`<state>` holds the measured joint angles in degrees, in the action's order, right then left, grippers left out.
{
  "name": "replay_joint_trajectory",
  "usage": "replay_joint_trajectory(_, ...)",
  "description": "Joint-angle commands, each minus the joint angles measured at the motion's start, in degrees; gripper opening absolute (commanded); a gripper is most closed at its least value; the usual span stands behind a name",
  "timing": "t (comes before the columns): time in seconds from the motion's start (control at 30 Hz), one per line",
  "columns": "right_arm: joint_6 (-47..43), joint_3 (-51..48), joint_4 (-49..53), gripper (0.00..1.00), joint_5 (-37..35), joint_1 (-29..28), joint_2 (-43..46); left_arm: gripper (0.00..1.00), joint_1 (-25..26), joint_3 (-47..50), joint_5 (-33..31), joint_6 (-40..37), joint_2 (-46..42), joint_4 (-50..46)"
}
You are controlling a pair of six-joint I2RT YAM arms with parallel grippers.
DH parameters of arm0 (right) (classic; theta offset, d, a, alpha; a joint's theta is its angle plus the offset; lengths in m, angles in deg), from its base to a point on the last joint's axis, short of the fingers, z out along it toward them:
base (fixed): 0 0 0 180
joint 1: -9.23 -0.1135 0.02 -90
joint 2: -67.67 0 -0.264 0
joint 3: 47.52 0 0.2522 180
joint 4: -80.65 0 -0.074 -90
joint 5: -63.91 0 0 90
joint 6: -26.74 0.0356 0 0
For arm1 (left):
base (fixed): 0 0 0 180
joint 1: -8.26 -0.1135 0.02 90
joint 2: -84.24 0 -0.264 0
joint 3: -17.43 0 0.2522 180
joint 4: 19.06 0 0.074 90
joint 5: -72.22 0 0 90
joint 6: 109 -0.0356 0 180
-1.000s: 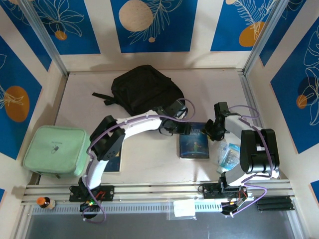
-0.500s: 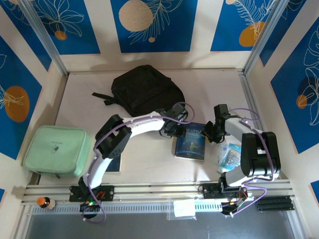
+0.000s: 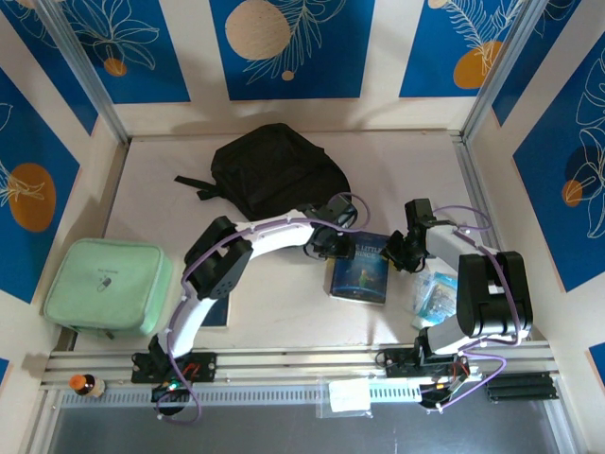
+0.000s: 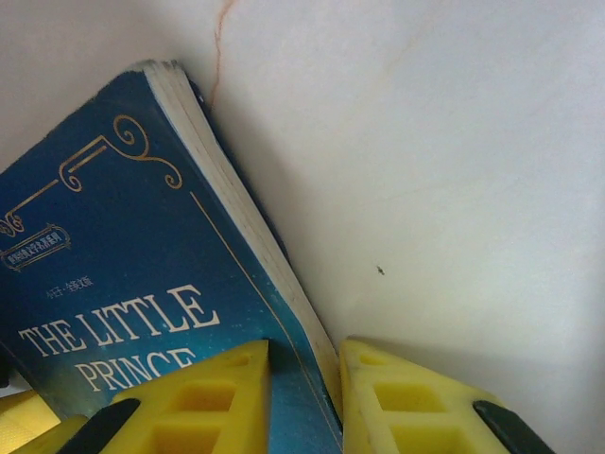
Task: Pack the student bag
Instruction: Pick up the book at the center of the table.
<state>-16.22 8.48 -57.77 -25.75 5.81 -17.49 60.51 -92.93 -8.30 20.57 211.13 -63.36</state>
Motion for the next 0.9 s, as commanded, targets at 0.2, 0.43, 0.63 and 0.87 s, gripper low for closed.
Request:
replay_joint_trajectory(0.2,-0.6,-1.4,-1.1,0.22,4.9,2.4,1.5,0.45,-0.8,-3.4,15.1,-6.5,-3.4,5.5)
replay_joint_trajectory(0.43,2.2,-3.6,-3.8,0.21,7.1,3.5,2.6,0.39,-0.7,-0.5,18.3,-5.8,-8.1,11.0)
replay_joint_trajectory(0.63,2.7,-4.7,-5.8,0.21,8.0,3.6,4.0,0.36,-0.6,-0.1,16.7,-5.6,-7.5,10.3)
replay_joint_trajectory(0.87,2.1,-3.1,-10.2,0.21,12.4,3.2,1.6,0.33,-1.6,-0.3,11.9,-6.0,-7.9,7.9)
